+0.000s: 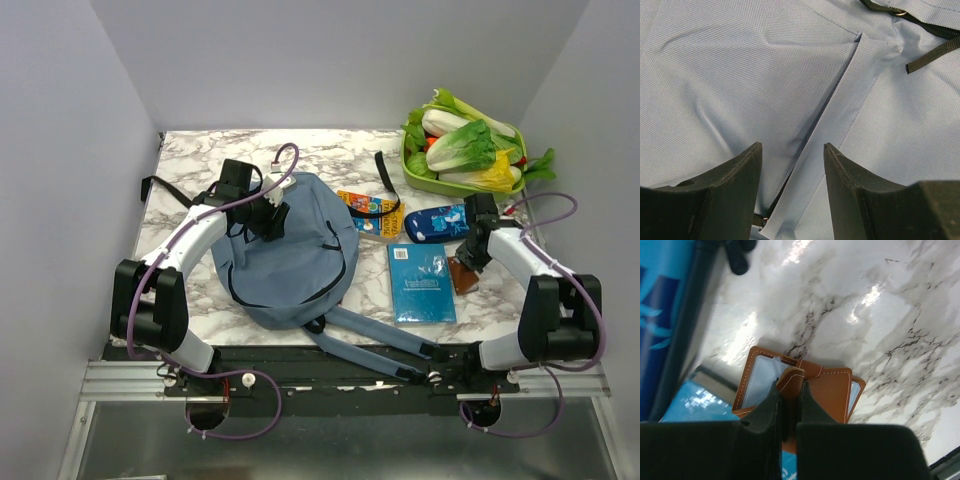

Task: Pack the student bag
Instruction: Pick up the personal item from the center of the board, then place the personal item at the center of the board.

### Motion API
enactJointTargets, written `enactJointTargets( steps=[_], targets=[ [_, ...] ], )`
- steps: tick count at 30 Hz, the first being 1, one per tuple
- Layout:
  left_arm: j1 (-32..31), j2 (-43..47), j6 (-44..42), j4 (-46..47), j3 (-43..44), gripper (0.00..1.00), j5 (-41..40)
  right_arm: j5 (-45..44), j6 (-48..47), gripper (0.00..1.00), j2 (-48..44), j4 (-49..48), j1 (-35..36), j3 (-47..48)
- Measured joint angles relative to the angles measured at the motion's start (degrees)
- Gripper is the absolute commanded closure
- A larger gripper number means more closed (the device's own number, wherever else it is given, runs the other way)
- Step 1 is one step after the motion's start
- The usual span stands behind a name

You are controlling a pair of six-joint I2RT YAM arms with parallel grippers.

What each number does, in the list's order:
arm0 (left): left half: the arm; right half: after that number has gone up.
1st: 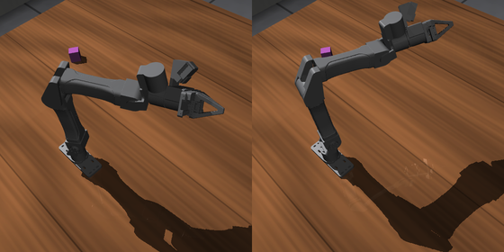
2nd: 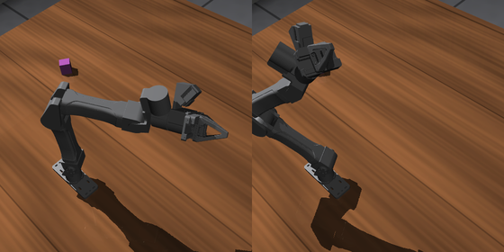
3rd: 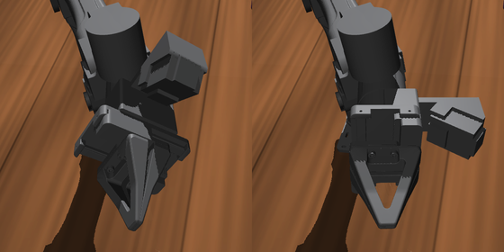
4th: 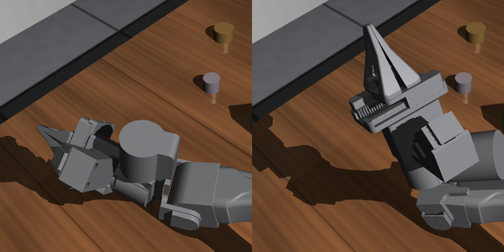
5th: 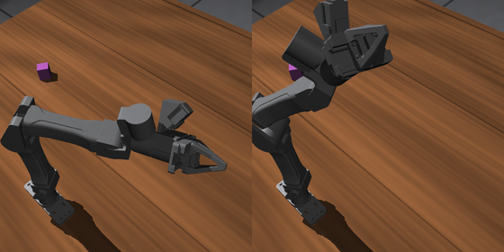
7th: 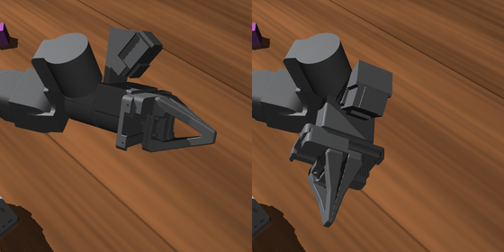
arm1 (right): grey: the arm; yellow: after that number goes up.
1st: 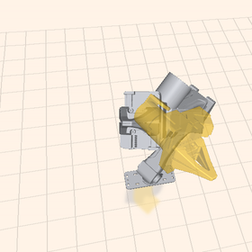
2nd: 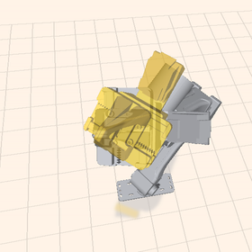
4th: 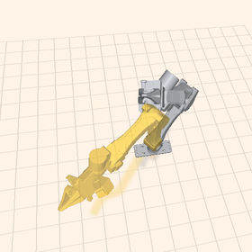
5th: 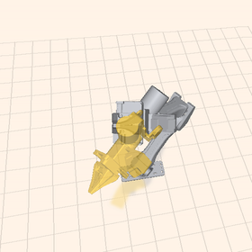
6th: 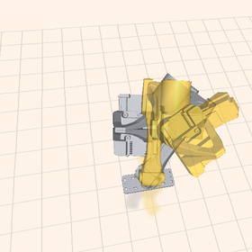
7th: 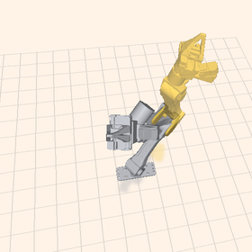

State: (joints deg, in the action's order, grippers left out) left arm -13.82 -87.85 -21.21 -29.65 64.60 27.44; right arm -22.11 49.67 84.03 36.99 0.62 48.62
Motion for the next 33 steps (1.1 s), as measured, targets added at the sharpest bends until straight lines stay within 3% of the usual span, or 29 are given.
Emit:
enactJointTargets(
  steps=[4,9,15,19,22,27,33],
  targets=[
    [0.0,0.0,0.0,0.0,0.0,0.41,0.0,3.9,-1.2,0.8,-6.6,-0.5,0.0,-0.4],
    [0.0,0.0,0.0,0.0,0.0,0.41,0.0,8.2,-4.8,0.74,-17.4,-4.1,4.0,-0.1],
    [0.0,0.0,0.2,0.0,0.0,0.41,0.0,11.7,-10.5,0.51,-12.4,-8.0,14.1,6.8],
    [0.0,0.1,0.3,0.0,0.0,0.41,0.0,12.6,-12.4,0.15,-5.6,-9.2,17.2,7.7],
    [0.0,0.5,0.2,0.0,0.0,0.4,0.0,12.5,-13.6,0.02,-1.0,-9.1,18.3,7.7],
    [0.0,0.9,0.2,0.0,0.0,0.4,0.0,11.9,-14.3,0.0,1.6,-8.2,18.6,8.1],
    [0.0,0.9,0.2,0.0,0.0,0.41,0.0,11.1,-13.7,0.0,-2.8,-8.5,18.6,6.8]
  ],
)
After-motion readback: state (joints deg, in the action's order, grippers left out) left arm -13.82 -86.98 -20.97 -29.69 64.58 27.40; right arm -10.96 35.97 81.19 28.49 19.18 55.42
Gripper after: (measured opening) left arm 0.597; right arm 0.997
